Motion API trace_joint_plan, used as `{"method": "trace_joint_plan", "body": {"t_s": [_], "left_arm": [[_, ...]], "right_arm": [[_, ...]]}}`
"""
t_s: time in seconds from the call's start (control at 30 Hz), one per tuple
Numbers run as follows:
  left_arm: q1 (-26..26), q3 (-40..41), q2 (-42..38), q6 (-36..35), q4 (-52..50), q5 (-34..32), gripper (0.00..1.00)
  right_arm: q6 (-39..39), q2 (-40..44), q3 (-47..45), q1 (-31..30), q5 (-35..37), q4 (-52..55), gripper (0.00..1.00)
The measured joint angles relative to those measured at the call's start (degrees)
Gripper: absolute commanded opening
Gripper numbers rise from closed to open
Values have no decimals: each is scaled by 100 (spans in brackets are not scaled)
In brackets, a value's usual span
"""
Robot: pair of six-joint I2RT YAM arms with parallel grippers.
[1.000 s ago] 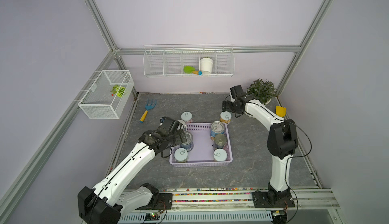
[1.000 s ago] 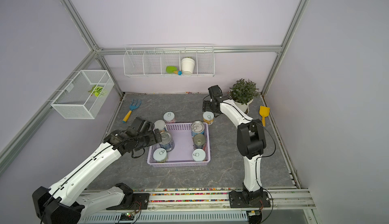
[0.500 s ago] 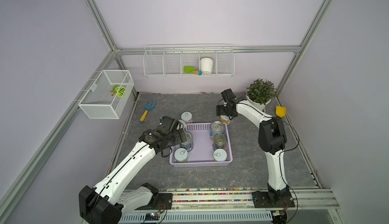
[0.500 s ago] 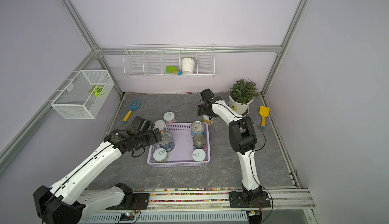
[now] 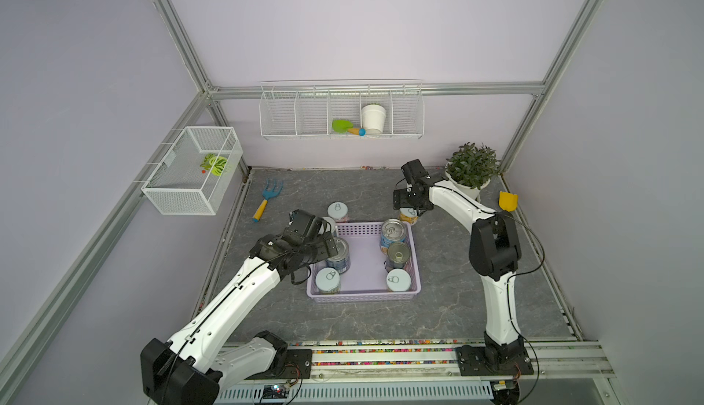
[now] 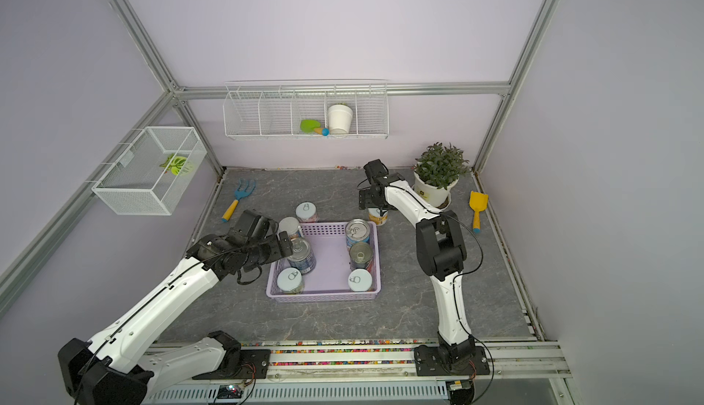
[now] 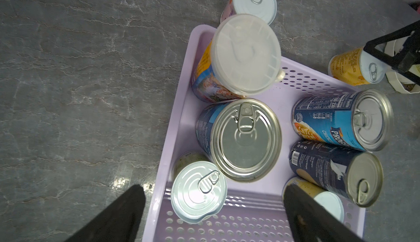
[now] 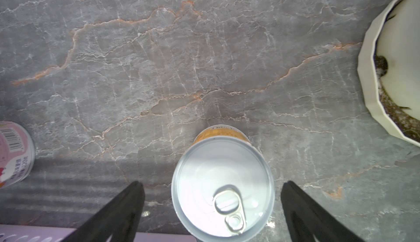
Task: Put the canned food in the basket
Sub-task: Pick up the canned food from the center of the board.
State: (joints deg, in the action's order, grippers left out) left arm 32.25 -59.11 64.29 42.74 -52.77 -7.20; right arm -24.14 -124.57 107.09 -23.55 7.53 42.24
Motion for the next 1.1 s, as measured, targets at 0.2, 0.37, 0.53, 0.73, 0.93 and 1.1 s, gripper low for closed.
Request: {"method": "trace_joint_plan", "body": {"t_s": [0.2, 0.37, 0.53, 0.73, 0.93, 1.1], "left_arm": [[0, 0, -4, 0, 4, 4, 100], [-11, 0, -66, -2, 2, 2, 100], [-33, 0, -109, -13, 0, 2, 100], [-37, 0, -109, -22, 0, 9, 100], [-44, -13, -109, -44, -26, 17, 100], [-245, -297, -59, -157, -151, 240, 100]], "right_arm": [[-2, -17, 2, 0, 17, 94, 98], [-4, -245, 177, 0, 11, 216, 98], [-7, -452, 267, 0, -15, 356, 93], [-59, -501, 317, 55, -63, 422, 64], [-26, -501, 323, 107, -63, 479, 62], [-31, -444, 310, 107, 2, 605, 58]]}}
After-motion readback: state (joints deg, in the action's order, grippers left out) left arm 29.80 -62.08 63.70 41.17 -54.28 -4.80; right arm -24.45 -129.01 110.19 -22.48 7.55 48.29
